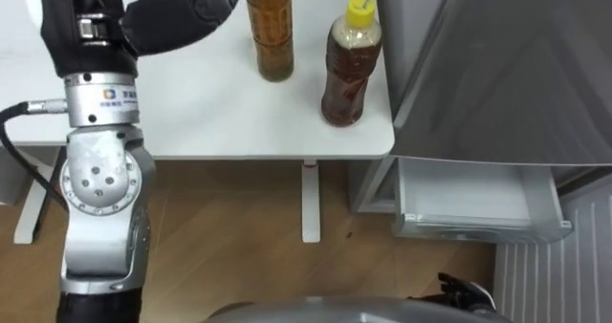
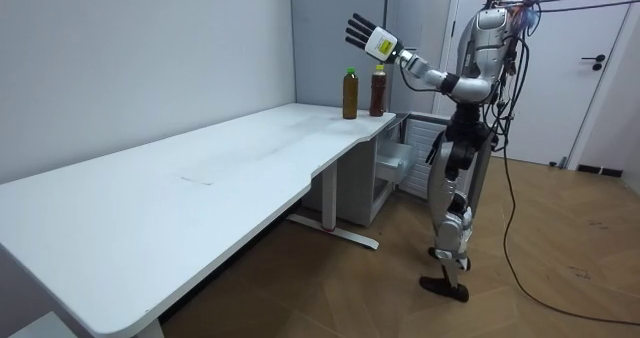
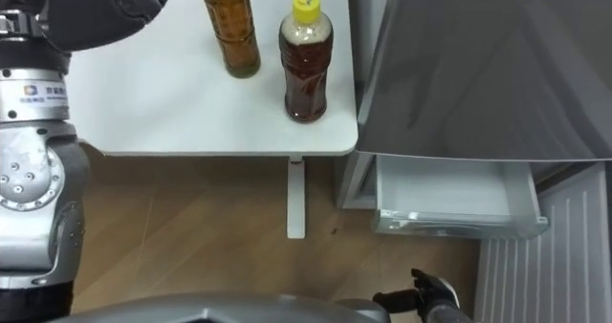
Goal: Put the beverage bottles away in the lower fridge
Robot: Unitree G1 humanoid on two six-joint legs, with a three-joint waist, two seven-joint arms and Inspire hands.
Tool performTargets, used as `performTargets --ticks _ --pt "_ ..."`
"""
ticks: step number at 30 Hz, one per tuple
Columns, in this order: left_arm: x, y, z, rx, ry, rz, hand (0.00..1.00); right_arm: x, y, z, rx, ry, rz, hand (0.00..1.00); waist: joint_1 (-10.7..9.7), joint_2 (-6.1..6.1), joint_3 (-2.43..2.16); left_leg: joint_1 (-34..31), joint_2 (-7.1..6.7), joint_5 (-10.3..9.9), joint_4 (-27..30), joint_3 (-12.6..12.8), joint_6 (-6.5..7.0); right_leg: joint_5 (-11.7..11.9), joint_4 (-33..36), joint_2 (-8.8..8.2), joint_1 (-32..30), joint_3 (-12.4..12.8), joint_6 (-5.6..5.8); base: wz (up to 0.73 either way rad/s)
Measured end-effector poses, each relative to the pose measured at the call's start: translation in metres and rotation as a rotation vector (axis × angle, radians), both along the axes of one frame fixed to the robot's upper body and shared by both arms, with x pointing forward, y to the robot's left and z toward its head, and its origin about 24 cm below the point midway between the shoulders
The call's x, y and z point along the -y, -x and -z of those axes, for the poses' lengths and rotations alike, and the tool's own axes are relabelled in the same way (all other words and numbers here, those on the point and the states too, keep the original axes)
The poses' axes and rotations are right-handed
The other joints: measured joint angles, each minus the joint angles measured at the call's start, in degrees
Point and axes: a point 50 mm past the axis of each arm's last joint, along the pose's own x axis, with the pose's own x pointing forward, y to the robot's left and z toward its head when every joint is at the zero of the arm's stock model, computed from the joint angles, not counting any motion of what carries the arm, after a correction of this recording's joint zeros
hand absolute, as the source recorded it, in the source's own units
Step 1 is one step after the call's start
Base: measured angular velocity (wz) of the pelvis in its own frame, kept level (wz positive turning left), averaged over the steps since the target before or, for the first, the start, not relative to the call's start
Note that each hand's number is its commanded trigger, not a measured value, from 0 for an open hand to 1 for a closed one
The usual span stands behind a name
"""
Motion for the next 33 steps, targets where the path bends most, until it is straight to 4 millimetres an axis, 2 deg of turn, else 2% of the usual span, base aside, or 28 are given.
performTargets --ticks 5,10,27,33 --pt "0.006 -0.001 0.002 -0.028 -0.004 0.106 0.00 -0.001 0.000 0.000 -0.001 -0.003 -0.002 0.00 -0.37 -0.09 -0.07 0.16 0.59 0.02 -0.07 0.78 0.04 0.02 0.19 0.20 -0.01 1.28 -0.03 -0.07" --pt "0.014 -0.001 0.003 -0.036 -0.013 0.221 0.00 -0.001 0.000 0.000 0.000 -0.009 0.000 0.00 -0.63 0.02 -0.16 0.42 0.70 0.02 0.09 1.31 0.03 0.04 0.33 0.24 -0.06 1.54 -0.06 -0.05" --pt "0.028 -0.004 0.014 -0.143 -0.058 0.370 0.00 0.000 -0.003 0.000 -0.021 -0.008 0.002 0.00 -0.90 0.18 -0.22 0.04 0.75 0.04 -0.19 1.51 0.04 0.04 0.83 0.25 -0.75 1.75 -0.06 0.00" --pt "0.029 -0.004 0.016 -0.160 -0.064 0.390 0.00 0.000 -0.004 0.000 -0.024 -0.006 0.000 0.00 -0.91 0.53 -0.30 -0.08 0.76 0.04 -0.18 1.85 0.04 0.04 0.88 0.37 -1.05 2.54 -0.06 -0.03"
